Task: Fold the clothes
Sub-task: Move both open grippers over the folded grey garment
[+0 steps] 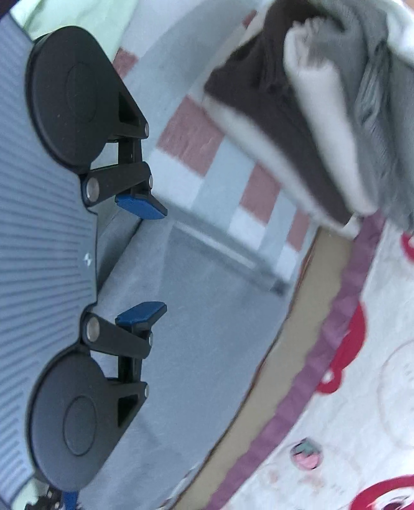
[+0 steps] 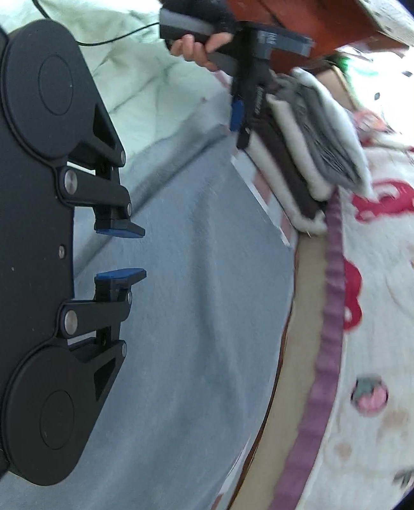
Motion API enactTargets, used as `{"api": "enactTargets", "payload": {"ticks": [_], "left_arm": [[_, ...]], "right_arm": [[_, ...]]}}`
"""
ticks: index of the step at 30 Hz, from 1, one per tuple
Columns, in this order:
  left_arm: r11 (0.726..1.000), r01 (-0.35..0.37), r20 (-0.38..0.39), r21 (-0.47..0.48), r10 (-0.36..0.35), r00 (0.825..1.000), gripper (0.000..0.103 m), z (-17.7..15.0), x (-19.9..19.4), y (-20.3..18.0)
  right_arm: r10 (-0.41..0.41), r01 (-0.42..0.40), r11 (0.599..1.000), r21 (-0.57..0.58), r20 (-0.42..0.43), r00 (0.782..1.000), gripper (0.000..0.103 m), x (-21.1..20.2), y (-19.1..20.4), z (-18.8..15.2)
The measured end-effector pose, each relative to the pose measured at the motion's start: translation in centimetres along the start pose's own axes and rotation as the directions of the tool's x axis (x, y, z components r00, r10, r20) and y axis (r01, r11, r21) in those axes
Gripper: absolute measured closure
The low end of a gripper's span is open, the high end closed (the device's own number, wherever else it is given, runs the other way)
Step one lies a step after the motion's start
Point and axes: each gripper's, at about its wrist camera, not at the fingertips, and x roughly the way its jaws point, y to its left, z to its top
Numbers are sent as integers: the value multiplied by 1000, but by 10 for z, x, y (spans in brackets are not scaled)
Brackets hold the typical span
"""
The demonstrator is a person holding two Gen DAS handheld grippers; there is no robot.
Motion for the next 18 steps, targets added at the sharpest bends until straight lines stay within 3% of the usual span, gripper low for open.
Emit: {"api": "enactTargets", "payload": {"ticks": [3,6,7,12,15,18], "left_arm": [[996,-64,-56,55,67,996,44,-11,14,-7],[980,-183,-102,82,191,976,46,-23,21,-13],[979,-183,-91,92,191,977,46,-26,19,-17],[999,-49,-65,-6,48,997,46,-25,24,-11],[997,-15,-65,-76,10,998,45,-24,30,-1],[999,-6,-71,-45,2,997,44,-18,35,-5]], "right_arm": [[-8,6,997,-78,-34,999,75,14,15,0],[-23,13,989,-150,-65,998,75,25,27,0],[-28,16,986,-164,-72,997,75,26,30,-1],[-50,34,984,-174,-91,995,73,41,35,0],[-111,91,980,-178,-103,989,72,55,41,3],[-102,76,975,-208,-114,988,69,55,44,0]]}}
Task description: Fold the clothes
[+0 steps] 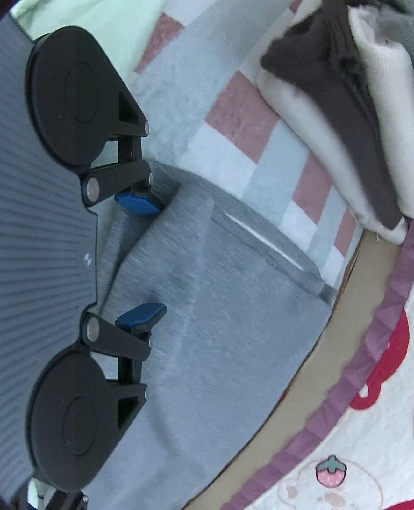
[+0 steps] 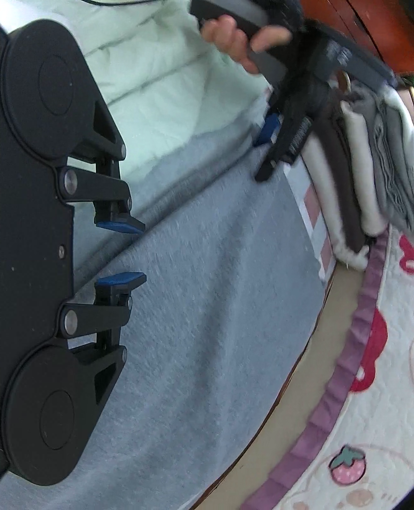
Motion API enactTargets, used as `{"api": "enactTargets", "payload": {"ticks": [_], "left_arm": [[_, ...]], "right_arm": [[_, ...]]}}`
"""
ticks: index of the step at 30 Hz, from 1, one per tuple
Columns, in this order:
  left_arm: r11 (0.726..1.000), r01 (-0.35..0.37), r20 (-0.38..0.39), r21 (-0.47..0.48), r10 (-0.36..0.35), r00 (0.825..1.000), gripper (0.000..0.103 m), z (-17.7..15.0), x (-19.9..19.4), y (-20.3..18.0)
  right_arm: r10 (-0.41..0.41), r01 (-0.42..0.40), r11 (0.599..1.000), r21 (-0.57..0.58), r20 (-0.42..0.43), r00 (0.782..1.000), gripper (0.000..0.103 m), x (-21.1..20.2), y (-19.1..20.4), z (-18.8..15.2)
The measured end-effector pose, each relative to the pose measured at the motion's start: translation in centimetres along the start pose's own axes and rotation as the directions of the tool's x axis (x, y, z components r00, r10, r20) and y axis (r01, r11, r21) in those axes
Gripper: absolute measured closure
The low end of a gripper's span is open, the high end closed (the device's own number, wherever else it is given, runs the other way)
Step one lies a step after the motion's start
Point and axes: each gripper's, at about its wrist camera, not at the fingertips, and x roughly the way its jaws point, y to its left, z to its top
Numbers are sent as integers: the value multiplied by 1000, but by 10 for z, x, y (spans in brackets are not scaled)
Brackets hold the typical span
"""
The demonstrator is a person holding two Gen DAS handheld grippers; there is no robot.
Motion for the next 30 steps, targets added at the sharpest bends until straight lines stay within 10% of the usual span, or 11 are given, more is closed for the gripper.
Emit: {"api": "enactTargets", "payload": {"ticks": [4,6,10,12,18,30], "left_arm": [[992,-60,16,108,59,998,56,3,9,-15],[987,-78,46,142,73,996,99,3,9,-18],[990,-72,181,118,50,982,99,8,-17,-13],[992,-74,233,99,49,971,99,9,-31,-9],[989,-138,147,63,127,981,98,-18,-22,7],[948,-291,201,125,263,944,93,-19,-30,2]], "right_arm": [[-15,16,1000,17,-8,1000,68,5,-7,-6],[-9,9,998,60,-6,1000,65,9,-14,-8],[6,-8,998,57,23,1000,62,13,-17,-8],[39,-41,998,37,46,998,93,11,-17,-8],[207,-217,968,122,91,974,94,-13,-34,-9],[190,-189,978,87,-2,982,95,1,-26,-18]]}}
